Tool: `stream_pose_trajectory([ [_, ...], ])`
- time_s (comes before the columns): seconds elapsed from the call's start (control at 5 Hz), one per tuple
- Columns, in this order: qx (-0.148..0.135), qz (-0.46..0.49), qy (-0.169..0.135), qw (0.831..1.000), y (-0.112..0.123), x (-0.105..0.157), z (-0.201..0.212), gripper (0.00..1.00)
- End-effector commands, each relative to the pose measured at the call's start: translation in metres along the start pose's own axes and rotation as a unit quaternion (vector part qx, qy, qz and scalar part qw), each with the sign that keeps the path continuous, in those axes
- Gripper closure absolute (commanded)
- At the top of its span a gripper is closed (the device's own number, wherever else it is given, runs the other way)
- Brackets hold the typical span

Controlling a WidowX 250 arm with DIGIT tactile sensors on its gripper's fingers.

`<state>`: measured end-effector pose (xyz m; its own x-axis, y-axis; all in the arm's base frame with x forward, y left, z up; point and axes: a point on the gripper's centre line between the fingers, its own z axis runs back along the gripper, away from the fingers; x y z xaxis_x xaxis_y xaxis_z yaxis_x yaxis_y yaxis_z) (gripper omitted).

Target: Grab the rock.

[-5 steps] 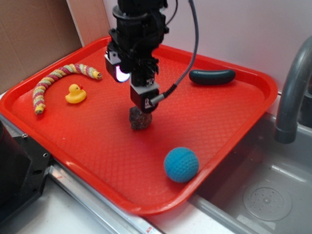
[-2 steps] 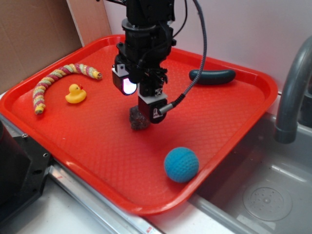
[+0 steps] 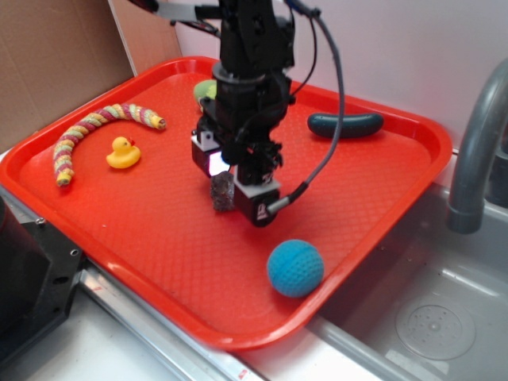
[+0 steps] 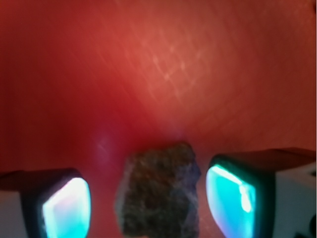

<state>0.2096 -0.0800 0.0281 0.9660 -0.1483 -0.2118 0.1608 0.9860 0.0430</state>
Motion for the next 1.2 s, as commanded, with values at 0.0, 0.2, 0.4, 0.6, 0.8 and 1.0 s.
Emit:
stream_pose_trajectory([
  [0.0, -0.026, 0.007, -0.021, 0.999, 0.002, -0.005, -0.001, 1.0],
  [0.2, -0.016, 0.038, -0.036, 0.999, 0.001, -0.004, 0.051, 1.0],
  [0.4, -0.025, 0.109, -0.092, 0.99, -0.018, -0.008, 0.103, 1.0],
  [0.6, -0.096, 0.173, -0.145, 0.969, -0.014, -0.042, 0.149, 1.0],
  [0.8, -0.097, 0.169, -0.197, 0.961, 0.001, -0.064, 0.191, 1.0],
  [1.0, -0.08, 0.162, -0.188, 0.965, 0.003, -0.07, 0.242, 1.0],
])
